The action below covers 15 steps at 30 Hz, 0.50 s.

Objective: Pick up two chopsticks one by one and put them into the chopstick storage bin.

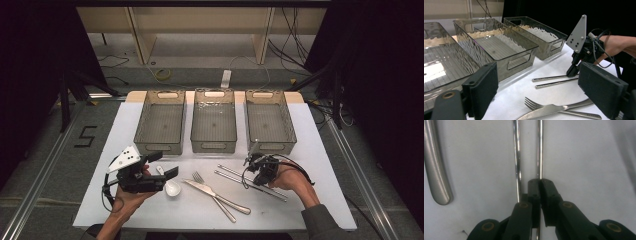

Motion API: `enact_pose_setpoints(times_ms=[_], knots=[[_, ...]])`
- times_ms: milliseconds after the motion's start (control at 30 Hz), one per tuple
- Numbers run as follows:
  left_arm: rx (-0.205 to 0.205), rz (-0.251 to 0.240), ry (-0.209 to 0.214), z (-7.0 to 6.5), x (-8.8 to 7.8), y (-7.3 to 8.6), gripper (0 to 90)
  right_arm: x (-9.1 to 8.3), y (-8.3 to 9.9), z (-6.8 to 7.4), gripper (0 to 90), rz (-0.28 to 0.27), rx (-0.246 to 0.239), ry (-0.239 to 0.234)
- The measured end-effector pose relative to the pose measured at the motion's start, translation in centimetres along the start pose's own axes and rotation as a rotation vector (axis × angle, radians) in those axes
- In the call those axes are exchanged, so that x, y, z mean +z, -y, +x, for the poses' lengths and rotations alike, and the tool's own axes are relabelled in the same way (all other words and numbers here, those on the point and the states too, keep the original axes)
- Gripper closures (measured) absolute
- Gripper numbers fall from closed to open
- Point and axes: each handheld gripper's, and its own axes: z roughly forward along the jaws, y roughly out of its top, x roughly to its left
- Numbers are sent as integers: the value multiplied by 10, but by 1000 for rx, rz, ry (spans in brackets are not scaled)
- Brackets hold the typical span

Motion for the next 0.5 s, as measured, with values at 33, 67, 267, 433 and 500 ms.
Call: enact_pose_setpoints(times_ms=[33,67,267,433,500], knots=[[0,5,4,0,1,0,158,0,0,0,867,-2,-1,0],[0,12,5,0,2,0,158,-1,1,0,867,-4,-8,-2],[14,22,10,-1,6,-2,159,-14,4,-1,868,-56,-16,1],[18,76,35,-1,15,-5,158,-31,5,3,868,-99,-30,11],[20,103,48,-1,21,-5,158,-37,4,6,869,-116,-45,11]])
